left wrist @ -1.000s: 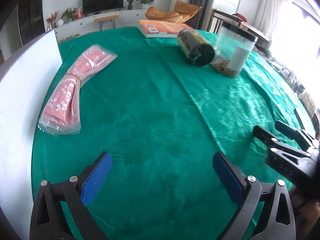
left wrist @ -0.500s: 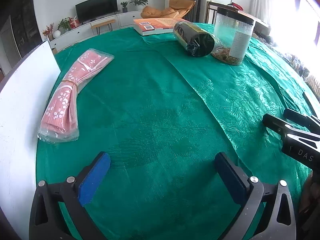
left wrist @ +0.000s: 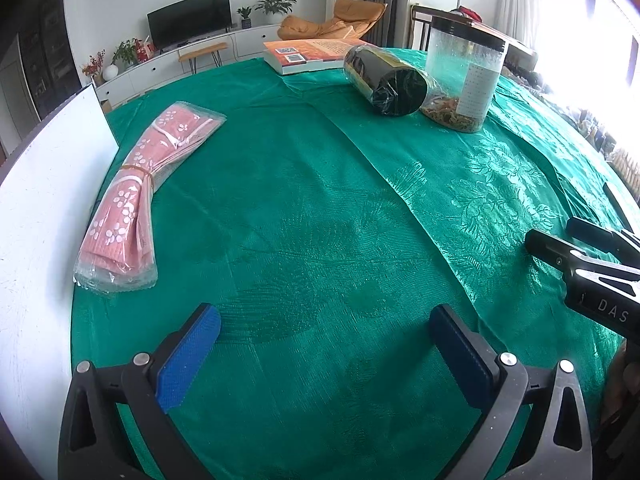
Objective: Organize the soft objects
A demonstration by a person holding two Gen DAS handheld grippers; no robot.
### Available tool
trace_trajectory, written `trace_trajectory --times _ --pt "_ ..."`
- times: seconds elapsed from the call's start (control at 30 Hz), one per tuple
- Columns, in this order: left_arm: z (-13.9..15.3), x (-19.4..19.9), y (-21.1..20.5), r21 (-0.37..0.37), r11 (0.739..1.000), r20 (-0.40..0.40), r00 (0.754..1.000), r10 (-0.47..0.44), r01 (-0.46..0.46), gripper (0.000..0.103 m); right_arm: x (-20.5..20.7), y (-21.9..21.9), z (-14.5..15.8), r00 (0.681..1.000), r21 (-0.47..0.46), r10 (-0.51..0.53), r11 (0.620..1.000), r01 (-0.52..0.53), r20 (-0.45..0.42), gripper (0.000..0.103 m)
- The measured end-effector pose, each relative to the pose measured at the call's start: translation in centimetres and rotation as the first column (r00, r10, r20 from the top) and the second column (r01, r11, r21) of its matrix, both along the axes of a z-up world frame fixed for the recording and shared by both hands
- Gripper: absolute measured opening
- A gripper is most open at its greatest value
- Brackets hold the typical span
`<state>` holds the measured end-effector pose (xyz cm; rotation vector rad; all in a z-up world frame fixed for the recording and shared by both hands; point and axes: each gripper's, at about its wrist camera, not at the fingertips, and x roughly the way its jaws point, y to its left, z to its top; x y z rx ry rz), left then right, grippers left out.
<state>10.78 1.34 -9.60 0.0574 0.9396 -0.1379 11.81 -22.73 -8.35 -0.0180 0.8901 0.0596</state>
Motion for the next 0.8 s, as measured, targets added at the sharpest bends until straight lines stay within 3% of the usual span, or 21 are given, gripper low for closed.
trace_trajectory --times 0.5,0.6,0.73,0.8 --pt "0.0 0.0 0.0 0.001 1.000 -0.001 1.000 0.000 0.000 0.103 0.0 0.0 0.0 1.000 0.003 0.004 1.000 -0.004 -0.001 0.079" --pt "0.3 0.6 0.0 0.019 1.000 -0.044 0.999 0.004 -0.003 0.103 -0.1 0.0 0.0 1.000 0.005 0.004 1.000 -0.004 0.000 0.079" --pt "4.0 1.8 1.0 0.079 0.996 0.048 0.998 0.038 -0.042 0.103 -0.1 0.1 0.0 1.000 0.007 0.008 1.000 -0.008 0.000 0.079" --pt "5.9 3.6 2.3 0.122 0.987 0.083 0.992 0.094 -0.104 0.103 -0.1 0.0 0.0 1.000 0.008 0.008 1.000 -0.008 -0.001 0.079"
